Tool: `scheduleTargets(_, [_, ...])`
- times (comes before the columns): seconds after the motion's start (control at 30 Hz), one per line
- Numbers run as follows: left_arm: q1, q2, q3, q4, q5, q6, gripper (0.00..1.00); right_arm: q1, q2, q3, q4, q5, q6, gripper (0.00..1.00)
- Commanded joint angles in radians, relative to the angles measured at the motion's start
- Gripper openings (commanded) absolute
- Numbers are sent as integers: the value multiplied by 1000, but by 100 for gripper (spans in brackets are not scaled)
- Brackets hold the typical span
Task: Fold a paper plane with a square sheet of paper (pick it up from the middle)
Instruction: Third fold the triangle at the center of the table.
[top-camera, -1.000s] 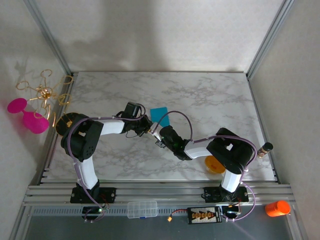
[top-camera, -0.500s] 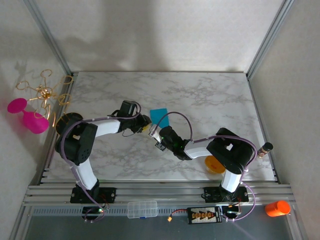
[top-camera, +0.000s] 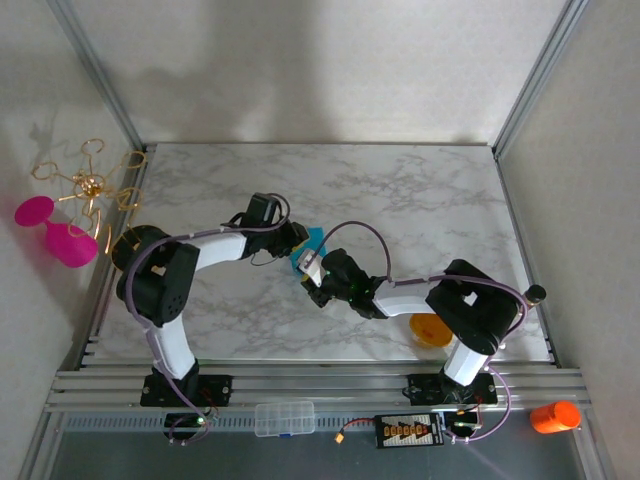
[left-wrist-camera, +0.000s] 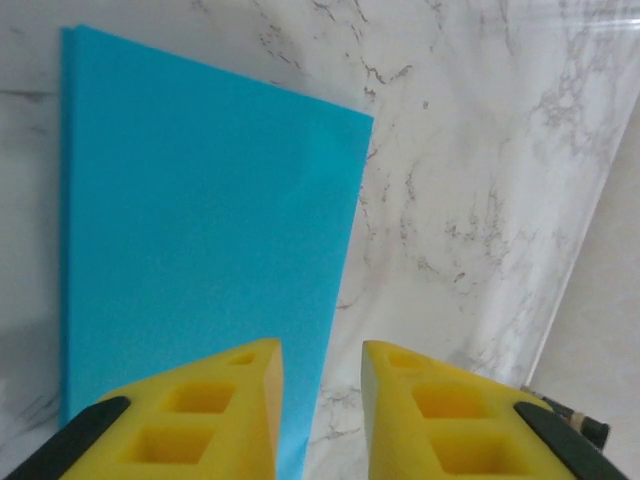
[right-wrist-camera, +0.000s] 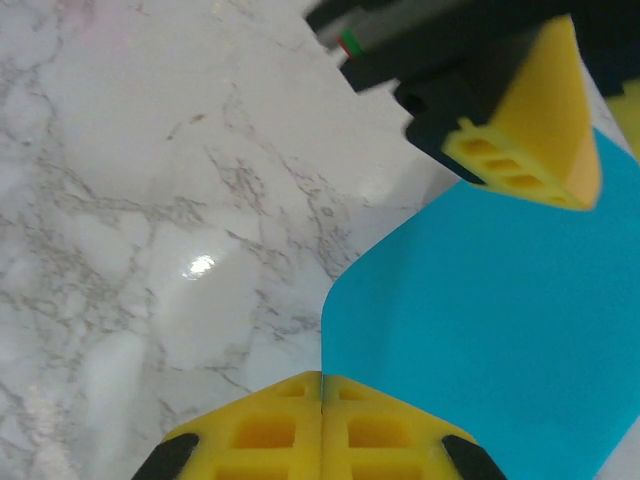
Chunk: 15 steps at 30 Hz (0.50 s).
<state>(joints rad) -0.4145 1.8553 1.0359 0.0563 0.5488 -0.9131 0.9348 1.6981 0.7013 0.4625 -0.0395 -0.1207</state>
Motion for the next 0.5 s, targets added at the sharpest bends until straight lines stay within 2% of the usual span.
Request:
scheduleTargets(0.0, [-12, 51, 51, -74, -37, 63, 25, -13, -34, -9, -10, -61, 38, 0])
scheduleTargets(0.23, [-15, 110, 100, -160, -93, 112, 17, -27, -31, -8, -18, -92, 51, 0])
scheduleTargets(0.47, [-32, 153, 127, -249, -154, 164, 11, -49, -14, 11, -29, -53, 102, 0])
